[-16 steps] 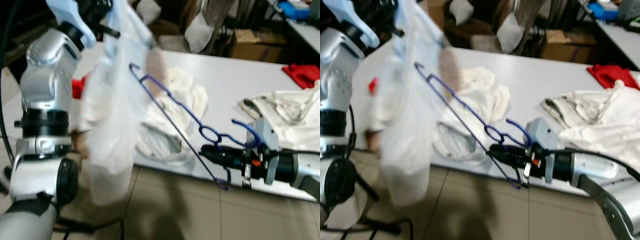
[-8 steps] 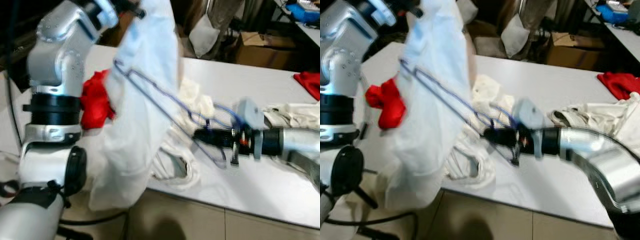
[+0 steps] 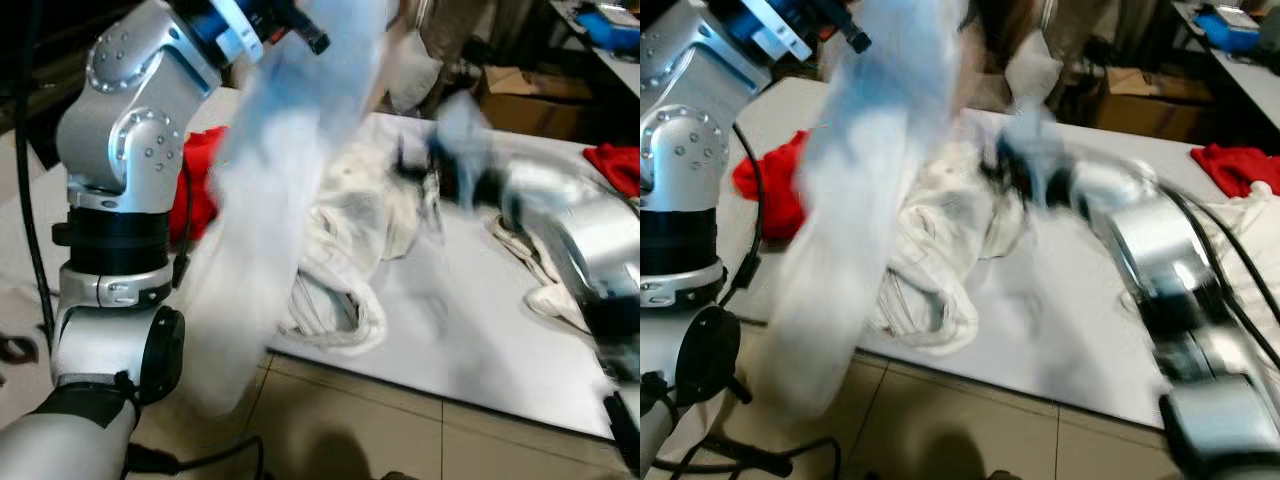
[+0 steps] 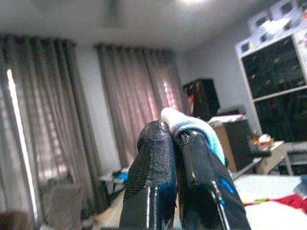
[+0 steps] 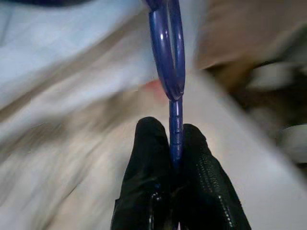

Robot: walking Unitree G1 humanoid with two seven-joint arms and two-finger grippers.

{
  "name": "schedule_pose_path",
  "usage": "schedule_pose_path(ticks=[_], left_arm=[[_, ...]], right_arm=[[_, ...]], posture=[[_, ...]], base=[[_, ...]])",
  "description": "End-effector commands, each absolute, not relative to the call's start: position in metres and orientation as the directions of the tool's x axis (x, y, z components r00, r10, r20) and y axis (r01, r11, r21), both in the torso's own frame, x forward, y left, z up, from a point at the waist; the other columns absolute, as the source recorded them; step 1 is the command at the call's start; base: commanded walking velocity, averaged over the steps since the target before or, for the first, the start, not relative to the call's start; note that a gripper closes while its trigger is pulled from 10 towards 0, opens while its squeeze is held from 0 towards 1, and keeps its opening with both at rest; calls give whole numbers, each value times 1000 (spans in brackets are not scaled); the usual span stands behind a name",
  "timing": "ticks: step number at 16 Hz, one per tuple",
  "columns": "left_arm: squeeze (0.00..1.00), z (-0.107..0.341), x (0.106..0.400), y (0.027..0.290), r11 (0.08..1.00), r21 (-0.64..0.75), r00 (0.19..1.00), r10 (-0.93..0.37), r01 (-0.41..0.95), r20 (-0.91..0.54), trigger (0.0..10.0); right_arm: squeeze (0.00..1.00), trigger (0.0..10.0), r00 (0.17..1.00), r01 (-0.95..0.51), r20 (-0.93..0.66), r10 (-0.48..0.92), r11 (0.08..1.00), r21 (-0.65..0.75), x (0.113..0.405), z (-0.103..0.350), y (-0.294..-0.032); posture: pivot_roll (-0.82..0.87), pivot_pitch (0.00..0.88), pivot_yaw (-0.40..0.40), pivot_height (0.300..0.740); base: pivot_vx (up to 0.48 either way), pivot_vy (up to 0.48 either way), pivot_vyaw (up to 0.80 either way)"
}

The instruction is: Hang hanger

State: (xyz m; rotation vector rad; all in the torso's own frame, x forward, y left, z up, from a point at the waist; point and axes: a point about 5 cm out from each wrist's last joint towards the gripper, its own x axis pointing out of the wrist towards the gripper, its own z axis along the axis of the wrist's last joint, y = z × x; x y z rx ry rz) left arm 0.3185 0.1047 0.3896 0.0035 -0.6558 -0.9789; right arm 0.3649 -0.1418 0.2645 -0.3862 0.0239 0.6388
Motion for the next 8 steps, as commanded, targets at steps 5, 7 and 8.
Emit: schedule_pose_path(ticks=[5,7,8], left_arm=[[0,416,307,117,603,275,334,-702,749,629,10000],[0,410,321,130,712,189,474,-617,676,628,10000],[0,397,334,134,782,153,578,-562,604,592,10000]], right_arm=[[0,10000,874,-228,359,327,929,-290,394,360,-181],[0,10000,817,-434,163,552,777,-455,396,323,-156],[0,10000,766,-549,19,643,669,-502,394,286,-147]], posture=[[-39,0,-24,740],[-35,0,-39,740],[-32,0,-41,740]], base=[[0,0,0],[0,0,0],[0,0,0]])
